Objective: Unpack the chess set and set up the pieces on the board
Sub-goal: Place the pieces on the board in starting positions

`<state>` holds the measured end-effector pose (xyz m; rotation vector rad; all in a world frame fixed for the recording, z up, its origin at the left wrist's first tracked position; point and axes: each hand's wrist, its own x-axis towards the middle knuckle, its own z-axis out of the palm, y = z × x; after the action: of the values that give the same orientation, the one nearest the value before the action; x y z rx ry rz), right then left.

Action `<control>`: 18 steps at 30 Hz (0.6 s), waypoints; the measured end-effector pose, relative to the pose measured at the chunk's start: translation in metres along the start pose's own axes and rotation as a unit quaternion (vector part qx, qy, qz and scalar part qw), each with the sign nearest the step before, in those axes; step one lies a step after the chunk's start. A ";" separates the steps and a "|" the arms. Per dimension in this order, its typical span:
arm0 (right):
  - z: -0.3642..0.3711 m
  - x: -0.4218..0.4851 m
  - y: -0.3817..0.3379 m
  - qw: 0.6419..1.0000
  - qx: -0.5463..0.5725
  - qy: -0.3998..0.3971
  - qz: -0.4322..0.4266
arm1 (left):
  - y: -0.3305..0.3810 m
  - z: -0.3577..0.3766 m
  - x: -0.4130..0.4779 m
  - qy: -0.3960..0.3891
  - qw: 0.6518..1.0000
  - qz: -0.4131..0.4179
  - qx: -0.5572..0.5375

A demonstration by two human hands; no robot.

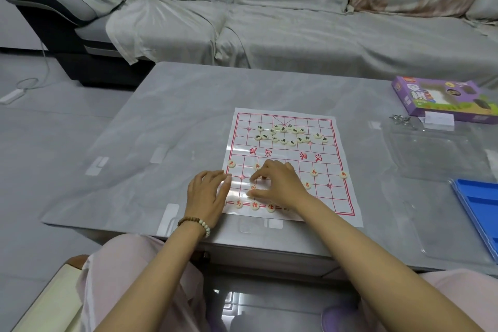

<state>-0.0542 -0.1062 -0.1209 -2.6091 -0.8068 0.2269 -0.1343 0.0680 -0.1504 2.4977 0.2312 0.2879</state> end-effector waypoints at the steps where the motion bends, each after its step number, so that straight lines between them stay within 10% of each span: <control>1: -0.002 0.000 0.001 1.000 0.004 -0.010 -0.010 | -0.003 -0.001 -0.001 -0.016 1.000 0.007 -0.001; 18: 0.008 0.020 -0.005 1.000 0.004 0.013 -0.019 | -0.023 -0.001 -0.006 -0.071 0.997 0.026 0.033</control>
<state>-0.0423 -0.0885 -0.1274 -2.5804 -0.8436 0.1839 -0.1426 0.0855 -0.1637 2.5787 0.1181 0.1242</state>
